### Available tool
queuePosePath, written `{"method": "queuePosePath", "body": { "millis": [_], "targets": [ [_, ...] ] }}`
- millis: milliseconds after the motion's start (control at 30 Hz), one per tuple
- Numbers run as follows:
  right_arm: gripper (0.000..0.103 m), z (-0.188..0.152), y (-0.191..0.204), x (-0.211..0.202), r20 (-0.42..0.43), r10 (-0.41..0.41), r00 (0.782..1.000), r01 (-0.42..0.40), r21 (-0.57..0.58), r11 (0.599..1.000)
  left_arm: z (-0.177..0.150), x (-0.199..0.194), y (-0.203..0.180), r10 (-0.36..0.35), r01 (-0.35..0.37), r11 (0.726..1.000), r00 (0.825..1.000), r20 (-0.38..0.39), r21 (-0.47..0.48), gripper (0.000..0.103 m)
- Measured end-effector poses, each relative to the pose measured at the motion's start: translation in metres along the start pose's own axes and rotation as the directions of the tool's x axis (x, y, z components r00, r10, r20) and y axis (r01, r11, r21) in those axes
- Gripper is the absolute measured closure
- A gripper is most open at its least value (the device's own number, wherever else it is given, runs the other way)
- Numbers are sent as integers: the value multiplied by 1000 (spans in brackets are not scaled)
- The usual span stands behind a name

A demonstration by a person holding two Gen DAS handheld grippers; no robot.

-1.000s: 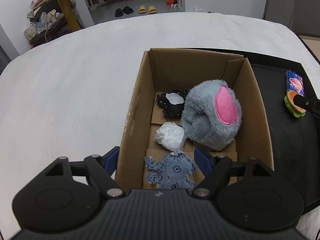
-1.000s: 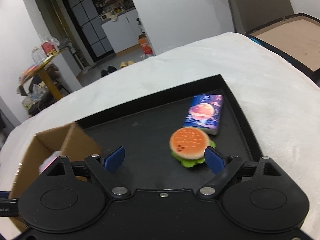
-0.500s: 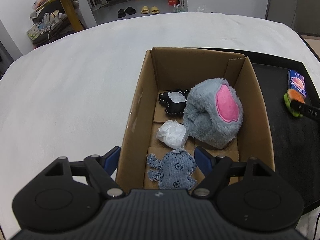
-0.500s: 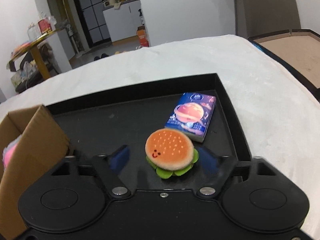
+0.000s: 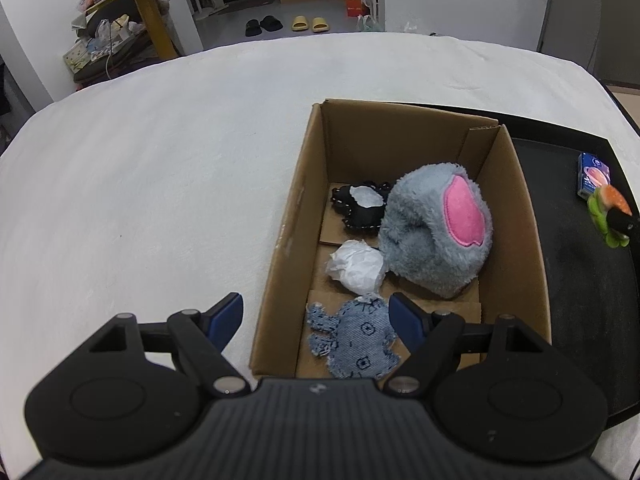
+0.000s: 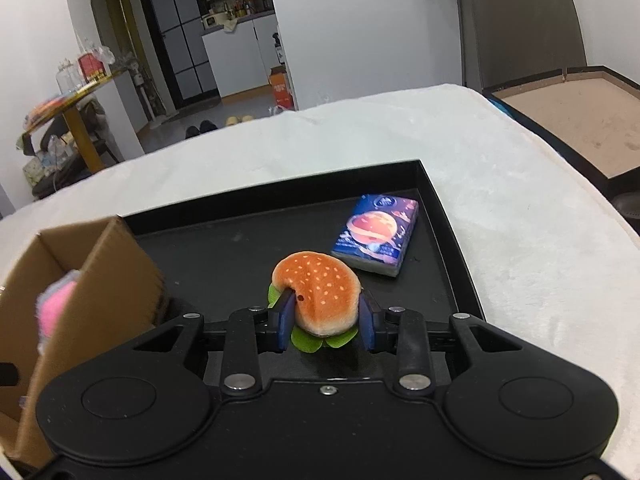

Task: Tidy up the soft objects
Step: 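Carry the burger plush into the box and release it with the right gripper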

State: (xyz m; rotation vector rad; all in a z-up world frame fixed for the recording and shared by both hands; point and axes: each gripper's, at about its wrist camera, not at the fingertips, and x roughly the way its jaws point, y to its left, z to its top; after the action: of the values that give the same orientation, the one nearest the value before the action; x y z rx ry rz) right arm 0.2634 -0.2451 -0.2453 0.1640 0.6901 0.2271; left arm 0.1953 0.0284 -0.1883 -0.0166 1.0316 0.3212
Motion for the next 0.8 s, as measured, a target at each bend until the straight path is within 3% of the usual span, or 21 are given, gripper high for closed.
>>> {"method": "queuePosePath", "body": {
  "millis": [333, 800],
  "targets": [
    [70, 28, 22, -32, 25, 155, 988, -156, 42, 987, -3, -3, 11, -13, 13, 1000, 1000, 1, -17, 24],
    [70, 38, 75, -52, 5, 348, 938, -347, -62, 936, 2, -14, 29, -67, 69, 994, 997, 37, -79, 25]
  ]
}}
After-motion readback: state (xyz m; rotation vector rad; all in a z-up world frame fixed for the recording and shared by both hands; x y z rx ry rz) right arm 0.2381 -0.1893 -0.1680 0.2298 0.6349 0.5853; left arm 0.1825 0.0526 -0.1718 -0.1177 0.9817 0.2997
